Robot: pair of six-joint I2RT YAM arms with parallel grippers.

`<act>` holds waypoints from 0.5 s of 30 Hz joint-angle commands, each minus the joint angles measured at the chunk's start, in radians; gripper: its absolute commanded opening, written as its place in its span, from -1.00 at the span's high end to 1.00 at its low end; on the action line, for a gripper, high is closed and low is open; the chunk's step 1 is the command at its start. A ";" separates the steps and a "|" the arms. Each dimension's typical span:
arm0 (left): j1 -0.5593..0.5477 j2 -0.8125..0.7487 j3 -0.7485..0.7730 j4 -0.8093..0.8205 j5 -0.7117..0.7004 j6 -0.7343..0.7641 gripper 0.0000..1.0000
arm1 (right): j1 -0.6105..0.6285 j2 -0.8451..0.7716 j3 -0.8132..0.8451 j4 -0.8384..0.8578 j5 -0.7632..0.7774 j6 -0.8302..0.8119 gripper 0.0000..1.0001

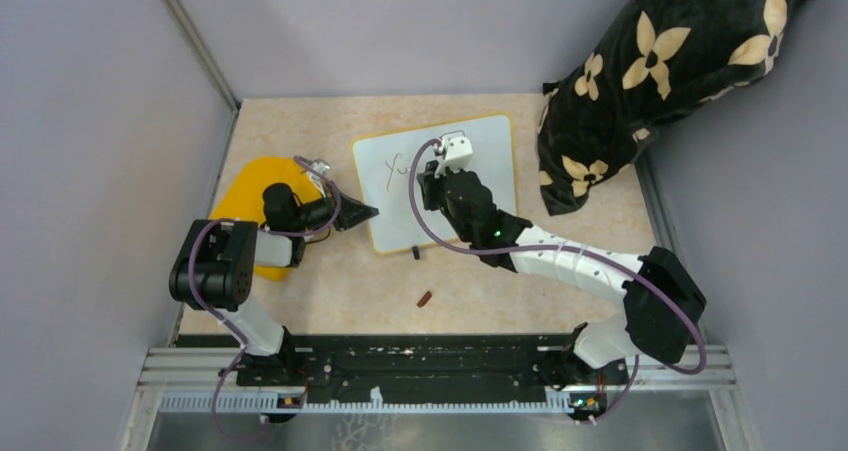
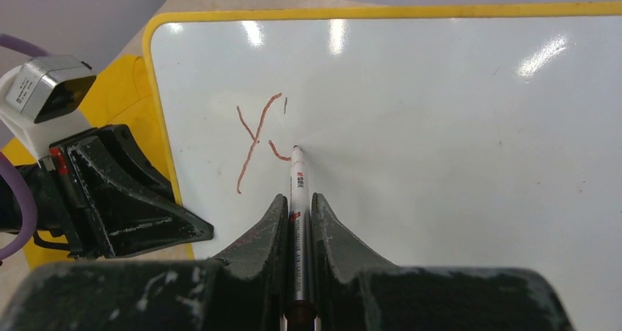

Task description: Write a sentence on the whiteboard

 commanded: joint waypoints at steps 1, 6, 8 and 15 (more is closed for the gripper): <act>-0.010 -0.004 0.006 -0.054 -0.014 0.043 1.00 | -0.016 0.015 0.059 0.033 0.017 -0.016 1.00; -0.012 -0.004 0.008 -0.058 -0.015 0.045 1.00 | -0.016 0.019 0.062 0.044 0.001 -0.014 1.00; -0.012 -0.004 0.008 -0.058 -0.014 0.046 1.00 | -0.015 0.021 0.064 0.047 -0.009 -0.015 1.00; -0.013 -0.006 0.008 -0.060 -0.017 0.048 1.00 | -0.016 0.031 0.066 0.048 -0.041 -0.007 1.00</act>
